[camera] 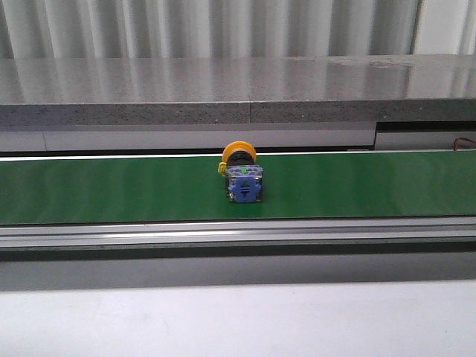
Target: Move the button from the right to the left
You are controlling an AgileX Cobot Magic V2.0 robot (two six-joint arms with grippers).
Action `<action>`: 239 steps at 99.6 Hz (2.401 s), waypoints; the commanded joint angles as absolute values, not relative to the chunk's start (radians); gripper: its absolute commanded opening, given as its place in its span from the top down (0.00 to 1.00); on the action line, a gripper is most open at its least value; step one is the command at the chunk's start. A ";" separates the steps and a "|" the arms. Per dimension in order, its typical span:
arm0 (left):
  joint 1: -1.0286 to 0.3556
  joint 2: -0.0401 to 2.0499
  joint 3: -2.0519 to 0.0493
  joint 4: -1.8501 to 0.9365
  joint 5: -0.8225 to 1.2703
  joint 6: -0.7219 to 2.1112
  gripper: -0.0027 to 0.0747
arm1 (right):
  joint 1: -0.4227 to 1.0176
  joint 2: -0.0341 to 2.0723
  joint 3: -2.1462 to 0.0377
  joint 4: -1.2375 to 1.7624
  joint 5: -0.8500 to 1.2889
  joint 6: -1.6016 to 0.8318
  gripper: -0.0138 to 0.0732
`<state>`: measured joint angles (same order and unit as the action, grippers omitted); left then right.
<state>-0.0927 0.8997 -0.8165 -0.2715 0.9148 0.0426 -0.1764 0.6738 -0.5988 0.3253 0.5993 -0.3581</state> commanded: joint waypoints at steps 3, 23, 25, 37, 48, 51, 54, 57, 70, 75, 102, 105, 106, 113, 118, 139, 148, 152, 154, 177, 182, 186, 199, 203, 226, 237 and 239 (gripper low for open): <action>-0.121 0.908 -0.870 -0.308 0.836 0.010 0.12 | -0.175 0.669 -0.625 0.333 0.543 -0.367 0.92; -0.208 1.020 -0.937 -0.306 0.804 -0.023 0.12 | -0.175 0.669 -0.625 0.333 0.543 -0.367 0.92; -0.221 1.034 -0.943 -0.304 0.796 -0.028 0.12 | -0.175 0.669 -0.625 0.333 0.543 -0.367 0.92; -0.299 1.113 -0.976 -0.257 0.743 -0.084 0.12 | -0.175 0.669 -0.625 0.333 0.543 -0.367 0.92; -0.377 1.189 -1.013 -0.201 0.701 -0.150 0.12 | -0.175 0.669 -0.625 0.333 0.543 -0.367 0.92; -0.404 1.209 -1.023 -0.186 0.692 -0.163 0.12 | -0.175 0.669 -0.625 0.333 0.543 -0.367 0.92; -0.425 1.227 -1.035 -0.168 0.683 -0.178 0.12 | -0.175 0.669 -0.625 0.333 0.543 -0.367 0.92; -0.446 1.246 -1.049 -0.153 0.678 -0.197 0.12 | -0.175 0.669 -0.625 0.333 0.543 -0.367 0.92; -0.526 1.342 -1.105 -0.089 0.663 -0.248 0.12 | -0.175 0.669 -0.625 0.333 0.543 -0.367 0.92; -0.546 1.379 -1.128 -0.076 0.663 -0.252 0.12 | -0.175 0.669 -0.625 0.333 0.543 -0.367 0.92; -0.592 1.538 -1.225 -0.031 0.662 -0.277 0.15 | -0.175 0.669 -0.625 0.333 0.543 -0.367 0.92; -0.592 1.548 -1.227 -0.026 0.658 -0.277 0.16 | -0.175 0.669 -0.625 0.333 0.543 -0.367 0.92; -0.592 1.552 -1.227 -0.020 0.656 -0.277 0.16 | -0.175 0.669 -0.625 0.333 0.543 -0.367 0.92; -0.592 1.569 -1.229 0.000 0.649 -0.292 0.16 | -0.175 0.669 -0.625 0.333 0.543 -0.367 0.92; -0.592 1.581 -1.229 0.012 0.645 -0.302 0.16 | -0.175 0.669 -0.625 0.333 0.543 -0.367 0.92; -0.592 1.642 -1.232 0.027 0.643 -0.304 0.16 | -0.175 0.669 -0.625 0.333 0.543 -0.367 0.92; -0.592 1.659 -1.232 0.030 0.645 -0.304 0.17 | -0.175 0.669 -0.625 0.333 0.543 -0.367 0.92; -0.592 1.667 -1.232 0.030 0.649 -0.304 0.18 | -0.175 0.669 -0.625 0.333 0.543 -0.367 0.92; -0.592 1.673 -1.232 0.030 0.652 -0.304 0.20 | -0.175 0.669 -0.625 0.333 0.543 -0.367 0.92; -0.592 1.690 -1.232 0.055 0.705 -0.304 0.77 | -0.175 0.669 -0.625 0.333 0.543 -0.367 0.92; -0.592 1.686 -1.232 0.080 0.705 -0.304 0.92 | -0.175 0.669 -0.625 0.333 0.543 -0.367 0.92; -0.592 1.678 -1.232 0.105 0.707 -0.304 0.99 | -0.175 0.669 -0.625 0.333 0.543 -0.367 0.92; -0.587 1.634 -1.232 0.142 0.735 -0.304 0.99 | -0.175 0.669 -0.625 0.333 0.543 -0.367 0.92; -0.587 1.615 -1.232 0.157 0.756 -0.304 0.99 | -0.175 0.669 -0.625 0.333 0.543 -0.367 0.92; -0.564 1.478 -1.232 0.267 0.882 -0.302 0.99 | -0.175 0.669 -0.625 0.333 0.543 -0.367 0.92; -0.489 1.403 -1.218 0.280 0.916 -0.291 0.99 | -0.175 0.669 -0.625 0.333 0.543 -0.367 0.92; -0.469 1.387 -1.211 0.280 0.916 -0.287 0.99 | -0.175 0.669 -0.625 0.333 0.543 -0.367 0.92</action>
